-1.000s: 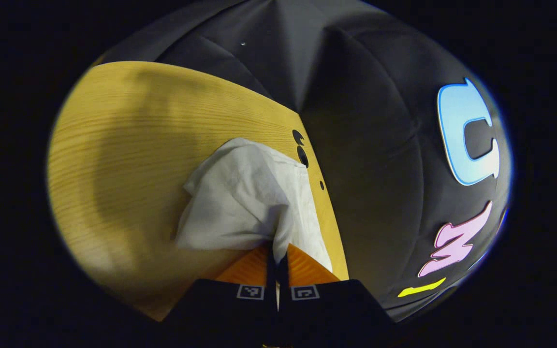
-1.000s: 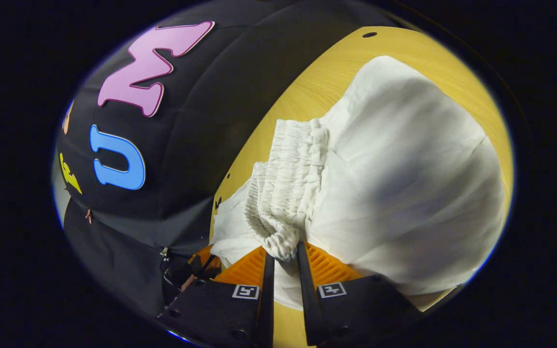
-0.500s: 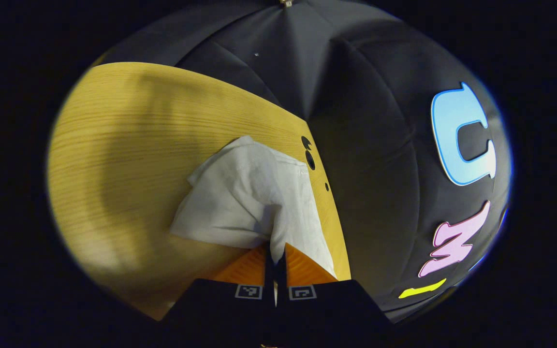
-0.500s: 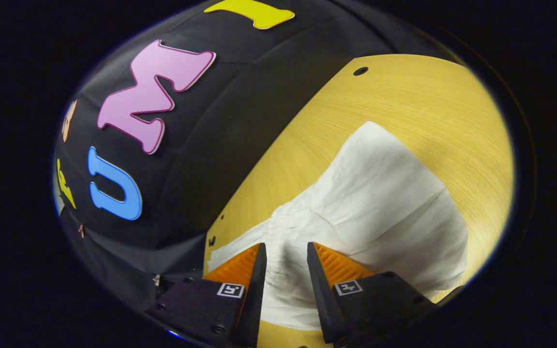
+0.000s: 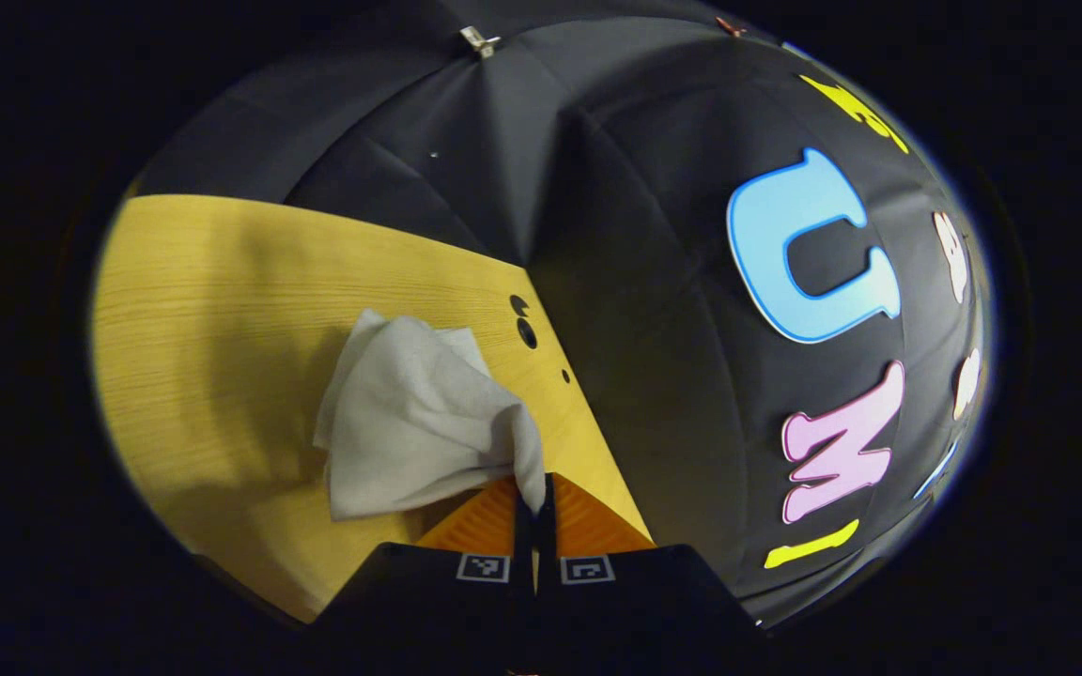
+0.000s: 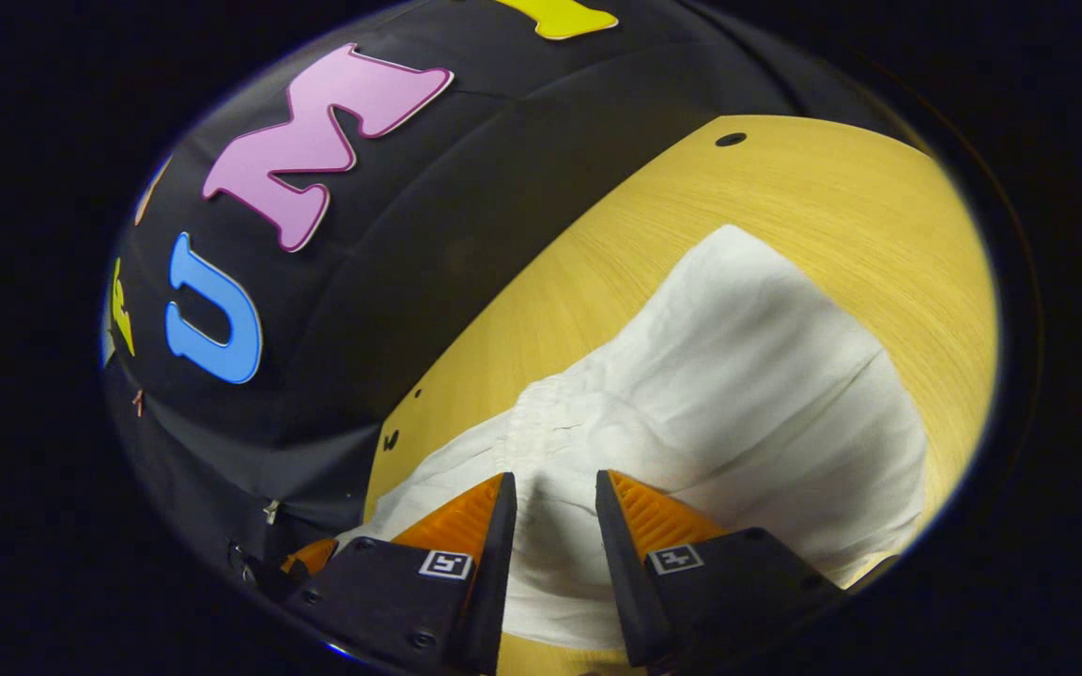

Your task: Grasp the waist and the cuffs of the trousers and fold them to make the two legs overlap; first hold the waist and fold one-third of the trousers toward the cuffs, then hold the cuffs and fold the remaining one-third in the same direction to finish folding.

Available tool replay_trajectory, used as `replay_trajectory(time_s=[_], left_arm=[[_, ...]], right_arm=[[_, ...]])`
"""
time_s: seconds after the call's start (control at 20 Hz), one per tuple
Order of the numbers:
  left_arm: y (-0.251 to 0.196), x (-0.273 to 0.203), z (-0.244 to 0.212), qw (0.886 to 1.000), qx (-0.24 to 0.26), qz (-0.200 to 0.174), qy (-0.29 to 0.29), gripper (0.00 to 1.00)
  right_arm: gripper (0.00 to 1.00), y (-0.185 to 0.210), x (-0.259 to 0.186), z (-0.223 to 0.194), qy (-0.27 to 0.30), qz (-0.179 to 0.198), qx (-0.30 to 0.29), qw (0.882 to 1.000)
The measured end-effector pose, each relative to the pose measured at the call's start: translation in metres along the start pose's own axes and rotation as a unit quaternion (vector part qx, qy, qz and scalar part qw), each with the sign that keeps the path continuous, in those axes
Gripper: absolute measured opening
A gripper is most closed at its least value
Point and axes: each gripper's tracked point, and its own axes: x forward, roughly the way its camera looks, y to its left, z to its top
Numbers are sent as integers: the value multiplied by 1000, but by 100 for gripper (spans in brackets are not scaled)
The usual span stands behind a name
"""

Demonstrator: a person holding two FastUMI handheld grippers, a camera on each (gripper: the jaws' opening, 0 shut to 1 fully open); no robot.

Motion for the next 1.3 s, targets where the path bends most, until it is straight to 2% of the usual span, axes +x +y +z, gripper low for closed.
replay_trajectory(time_s=[0.05, 0.2, 0.35, 0.45, 0.6, 0.7, 0.75, 0.85, 0.95, 1.1, 1.3], left_arm=[[-7, 0, -2, 1000, 7, -3, 0, 5], [-31, -2, -10, 999, 51, -14, 1, 6], [-76, -3, -28, 994, 102, -50, 6, 5], [-109, -1, -50, 986, 145, -77, 18, 5], [-154, -1, -95, 970, 207, -118, 44, 5], [-183, -1, -130, 953, 258, -145, 62, 5], [-197, -1, -151, 941, 288, -162, 71, 5], [-221, 0, -202, 907, 357, -202, 98, 5], [-233, -7, -263, 857, 434, -242, 138, 5], [-216, -8, -339, 756, 573, -254, 188, 6], [-188, 12, -382, 622, 717, -231, 213, 6]], right_arm=[[53, -6, 1, -11, 19, -5, -12, 1000], [53, -2, -5, -3, 9, 6, -18, 1000], [53, 3, -24, 21, -21, 15, -20, 999], [53, -2, -41, 35, -35, 16, -24, 999], [53, -17, -68, 61, -55, 10, -12, 998], [53, -34, -85, 79, -71, 3, 4, 997], [53, -42, -93, 88, -80, -1, 11, 997], [53, -66, -109, 105, -96, -17, 19, 995], [53, -91, -125, 118, -107, -38, 15, 993], [53, -125, -147, 137, -120, -61, 23, 991], [53, -158, -172, 159, -139, -76, 44, 986]])
